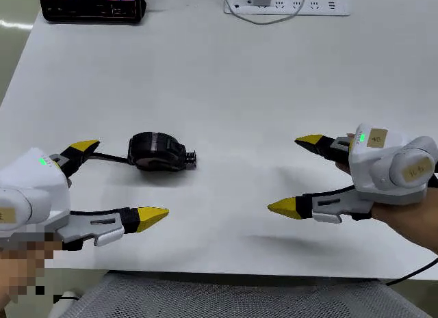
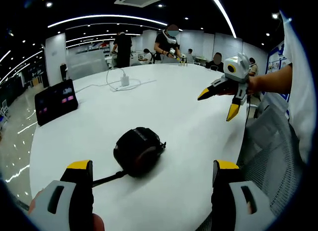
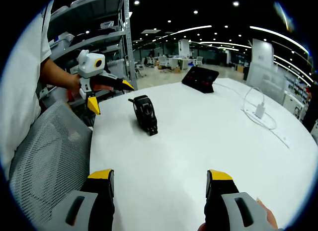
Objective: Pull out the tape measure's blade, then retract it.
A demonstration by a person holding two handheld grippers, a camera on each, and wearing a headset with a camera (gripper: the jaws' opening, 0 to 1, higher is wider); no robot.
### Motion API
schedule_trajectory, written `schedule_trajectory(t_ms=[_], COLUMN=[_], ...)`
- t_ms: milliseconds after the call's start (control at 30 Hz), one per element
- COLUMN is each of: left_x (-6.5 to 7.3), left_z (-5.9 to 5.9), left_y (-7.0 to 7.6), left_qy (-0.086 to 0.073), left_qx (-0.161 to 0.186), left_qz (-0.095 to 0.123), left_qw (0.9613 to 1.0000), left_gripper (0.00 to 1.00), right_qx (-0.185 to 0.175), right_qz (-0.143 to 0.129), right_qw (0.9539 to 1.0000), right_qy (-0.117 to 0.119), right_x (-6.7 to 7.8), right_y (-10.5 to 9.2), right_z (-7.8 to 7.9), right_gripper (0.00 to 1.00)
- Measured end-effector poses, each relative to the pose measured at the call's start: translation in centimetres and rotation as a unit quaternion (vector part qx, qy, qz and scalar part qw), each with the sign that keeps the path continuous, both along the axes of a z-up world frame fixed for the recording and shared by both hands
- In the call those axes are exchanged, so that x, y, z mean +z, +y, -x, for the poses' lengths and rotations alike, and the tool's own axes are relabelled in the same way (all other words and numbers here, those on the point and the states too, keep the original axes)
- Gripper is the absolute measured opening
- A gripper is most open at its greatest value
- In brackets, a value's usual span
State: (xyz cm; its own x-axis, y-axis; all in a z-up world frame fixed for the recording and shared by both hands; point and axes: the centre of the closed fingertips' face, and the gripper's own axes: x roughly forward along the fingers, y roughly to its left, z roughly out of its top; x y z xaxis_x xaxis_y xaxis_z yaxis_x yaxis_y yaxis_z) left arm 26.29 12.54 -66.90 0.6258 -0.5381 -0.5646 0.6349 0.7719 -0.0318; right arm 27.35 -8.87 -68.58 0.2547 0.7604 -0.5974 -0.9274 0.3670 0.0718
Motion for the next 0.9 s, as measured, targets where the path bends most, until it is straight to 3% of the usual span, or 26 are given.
schedule_trajectory(t_ms=[167, 267, 700, 900], left_x=[0.2, 0.2, 0.4, 0.5], left_z=[0.5, 0.6, 1.5, 2.0], left_y=[0.2, 0.4, 1.1, 1.3], left_qy=[0.0, 0.001, 0.0, -0.002], left_qx=[-0.005, -0.006, -0.016, -0.018], left_qz=[0.002, 0.002, -0.004, -0.009], left_qw=[1.0, 1.0, 0.9999, 0.9998], left_gripper=[0.98, 0.98, 0.98, 0.98], right_qx=[-0.017, -0.022, -0.034, -0.039], right_qz=[-0.007, -0.017, -0.011, -0.009], right_qw=[0.9997, 0.9995, 0.999, 0.999], right_qy=[-0.016, -0.014, -0.025, -0.02], right_x=[0.7, 1.1, 1.4, 1.4], right_y=[-0.5, -0.6, -2.3, -2.8], right_z=[-0.1, 0.1, 1.5, 2.2], right_gripper=[0.76, 0.77, 0.78, 0.78])
